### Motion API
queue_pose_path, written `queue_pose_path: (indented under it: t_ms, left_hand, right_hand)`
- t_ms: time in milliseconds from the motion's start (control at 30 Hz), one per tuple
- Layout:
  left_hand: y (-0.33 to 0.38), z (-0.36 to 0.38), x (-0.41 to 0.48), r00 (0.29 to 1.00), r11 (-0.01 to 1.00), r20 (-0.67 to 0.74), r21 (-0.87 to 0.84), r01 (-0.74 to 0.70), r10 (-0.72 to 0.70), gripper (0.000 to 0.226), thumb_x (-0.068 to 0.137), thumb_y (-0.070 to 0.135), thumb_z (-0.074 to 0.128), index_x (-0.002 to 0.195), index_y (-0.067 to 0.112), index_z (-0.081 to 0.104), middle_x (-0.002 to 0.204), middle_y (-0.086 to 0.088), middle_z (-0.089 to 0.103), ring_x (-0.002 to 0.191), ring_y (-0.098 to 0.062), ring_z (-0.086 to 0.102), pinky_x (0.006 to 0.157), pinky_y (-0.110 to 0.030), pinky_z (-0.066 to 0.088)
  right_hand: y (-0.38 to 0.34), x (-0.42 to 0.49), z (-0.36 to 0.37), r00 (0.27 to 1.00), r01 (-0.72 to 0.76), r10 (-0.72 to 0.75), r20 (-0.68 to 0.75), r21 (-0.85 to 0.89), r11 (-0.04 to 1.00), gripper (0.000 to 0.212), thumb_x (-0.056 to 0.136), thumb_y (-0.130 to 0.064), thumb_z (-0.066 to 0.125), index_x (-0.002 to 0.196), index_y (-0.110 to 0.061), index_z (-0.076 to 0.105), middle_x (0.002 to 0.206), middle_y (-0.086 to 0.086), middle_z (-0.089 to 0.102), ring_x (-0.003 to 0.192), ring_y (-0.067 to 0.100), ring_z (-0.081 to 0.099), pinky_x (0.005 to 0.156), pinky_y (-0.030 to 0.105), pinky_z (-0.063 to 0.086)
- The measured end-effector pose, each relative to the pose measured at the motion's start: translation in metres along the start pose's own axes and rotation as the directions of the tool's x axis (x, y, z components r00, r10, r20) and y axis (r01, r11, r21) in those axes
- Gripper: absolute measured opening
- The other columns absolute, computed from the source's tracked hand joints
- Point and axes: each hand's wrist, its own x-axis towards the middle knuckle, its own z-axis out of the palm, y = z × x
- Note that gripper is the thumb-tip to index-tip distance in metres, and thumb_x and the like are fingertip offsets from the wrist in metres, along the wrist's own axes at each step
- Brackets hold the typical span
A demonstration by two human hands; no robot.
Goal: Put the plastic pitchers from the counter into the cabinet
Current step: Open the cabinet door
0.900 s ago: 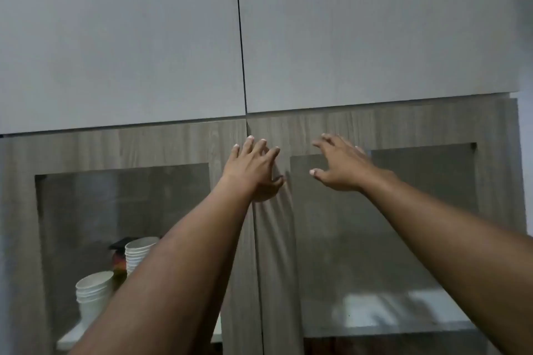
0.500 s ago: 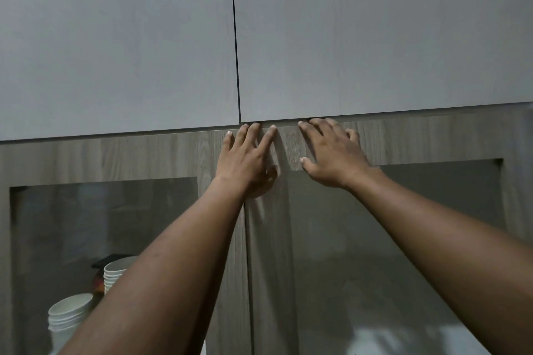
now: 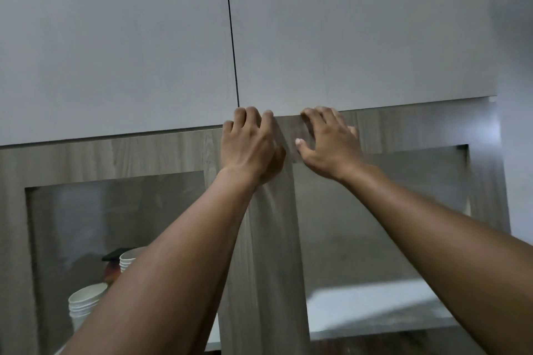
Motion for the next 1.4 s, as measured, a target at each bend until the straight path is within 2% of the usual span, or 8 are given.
queue_pose_path:
  t_ms: [167, 367, 700, 900, 1000, 1133, 1267, 1400]
  left_hand:
    - [0.021, -0.06, -0.021, 0.987, 0.997, -0.159, -0.077, -0.026, 0.014, 0.038, 0.072, 0.029, 0.073, 0.102, 0.007, 0.068, 0.1, -0.019, 0.064, 0.097, -0.041, 0.059, 0.071, -0.043, 0.047]
    - [0.054, -0.145, -0.044, 0.97, 0.923, -0.243, -0.376, -0.078, -0.017, 0.038, 0.087, 0.03, 0.05, 0.113, 0.007, 0.066, 0.106, -0.019, 0.058, 0.092, -0.038, 0.059, 0.074, -0.041, 0.041]
    - [0.15, -0.249, -0.074, 0.896, 0.44, -0.286, -0.89, -0.117, -0.341, 0.029, 0.092, 0.023, 0.05, 0.107, 0.007, 0.069, 0.097, -0.008, 0.07, 0.077, -0.013, 0.058, 0.067, -0.024, 0.045]
    - [0.238, -0.311, -0.088, 0.886, 0.118, -0.204, -0.978, -0.17, -0.415, 0.038, 0.098, 0.019, 0.04, 0.09, 0.008, 0.076, 0.081, -0.004, 0.073, 0.076, -0.02, 0.066, 0.067, -0.037, 0.053]
    - [0.29, -0.329, -0.093, 0.946, -0.029, -0.081, -0.995, -0.095, -0.314, 0.043, 0.099, 0.025, 0.036, 0.102, 0.012, 0.076, 0.094, -0.001, 0.077, 0.086, -0.019, 0.071, 0.075, -0.039, 0.056]
    - [0.357, -0.324, -0.107, 1.0, 0.062, -0.022, -0.998, -0.022, -0.005, 0.047, 0.098, 0.028, 0.034, 0.137, 0.024, 0.061, 0.134, 0.002, 0.068, 0.122, -0.015, 0.061, 0.103, -0.037, 0.049]
    - [0.422, -0.325, -0.109, 0.96, 0.169, -0.011, -0.984, -0.061, 0.281, 0.063, 0.098, 0.037, 0.029, 0.16, 0.03, 0.025, 0.168, 0.003, 0.027, 0.153, -0.018, 0.028, 0.124, -0.044, 0.027]
    - [0.488, -0.323, -0.108, 0.916, 0.282, -0.022, -0.948, -0.146, 0.4, 0.069, 0.101, 0.047, 0.024, 0.162, 0.031, -0.001, 0.172, 0.004, -0.004, 0.158, -0.018, 0.001, 0.127, -0.042, 0.011]
  right_hand:
    - [-0.013, -0.027, -0.045, 0.988, -0.051, 0.07, -0.135, 0.135, 0.989, 0.042, 0.091, -0.047, 0.046, 0.128, -0.027, 0.048, 0.133, -0.002, 0.052, 0.127, 0.021, 0.046, 0.096, 0.048, 0.042]
    - [-0.017, -0.052, -0.111, 0.957, -0.064, 0.133, -0.256, 0.259, 0.964, 0.032, 0.094, -0.049, 0.041, 0.109, -0.023, 0.051, 0.109, -0.003, 0.057, 0.105, 0.02, 0.054, 0.085, 0.043, 0.048]
    - [0.01, -0.099, -0.245, 0.972, -0.117, 0.196, -0.131, 0.452, 0.884, 0.032, 0.101, -0.046, 0.042, 0.109, -0.017, 0.052, 0.105, 0.003, 0.062, 0.097, 0.021, 0.059, 0.079, 0.033, 0.048]
    - [0.053, -0.136, -0.336, 0.931, -0.305, 0.358, 0.071, 0.693, 0.653, 0.05, 0.092, -0.063, 0.043, 0.117, -0.023, 0.06, 0.118, 0.003, 0.066, 0.113, 0.022, 0.062, 0.098, 0.049, 0.052]
    - [0.072, -0.162, -0.394, 0.9, -0.357, 0.416, 0.128, 0.765, 0.536, 0.056, 0.099, -0.057, 0.037, 0.125, -0.016, 0.064, 0.122, 0.003, 0.069, 0.111, 0.017, 0.066, 0.092, 0.041, 0.053]
    - [0.106, -0.199, -0.459, 0.835, -0.427, 0.54, 0.103, 0.739, 0.521, 0.072, 0.095, -0.064, 0.035, 0.114, -0.004, 0.068, 0.108, 0.015, 0.075, 0.098, 0.029, 0.071, 0.096, 0.05, 0.052]
    - [0.138, -0.235, -0.491, 0.833, -0.416, 0.533, -0.148, 0.47, 0.779, 0.058, 0.093, -0.063, 0.031, 0.119, -0.02, 0.059, 0.114, 0.005, 0.069, 0.108, 0.027, 0.064, 0.1, 0.055, 0.048]
    - [0.185, -0.267, -0.507, 0.815, -0.463, 0.515, -0.264, 0.237, 0.854, 0.049, 0.104, -0.021, 0.04, 0.152, -0.016, 0.03, 0.149, 0.003, 0.049, 0.131, 0.017, 0.049, 0.104, 0.032, 0.04]
